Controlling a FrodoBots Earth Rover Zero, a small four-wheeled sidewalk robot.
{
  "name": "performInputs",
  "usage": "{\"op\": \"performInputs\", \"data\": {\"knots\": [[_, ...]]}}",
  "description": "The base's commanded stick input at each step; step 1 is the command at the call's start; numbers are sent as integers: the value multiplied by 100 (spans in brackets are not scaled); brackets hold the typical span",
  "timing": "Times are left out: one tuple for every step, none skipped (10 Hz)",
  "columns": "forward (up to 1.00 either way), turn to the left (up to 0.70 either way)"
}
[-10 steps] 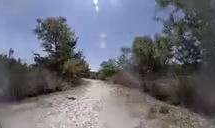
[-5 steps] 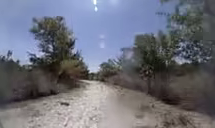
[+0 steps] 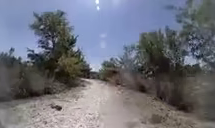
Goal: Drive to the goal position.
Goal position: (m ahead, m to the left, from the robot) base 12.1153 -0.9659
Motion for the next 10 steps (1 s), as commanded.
{"op": "performInputs", "data": {"knots": [[70,9],[70,0],[70,0],[70,0],[70,0],[70,0],[70,0],[70,0],[70,0],[70,0]]}}
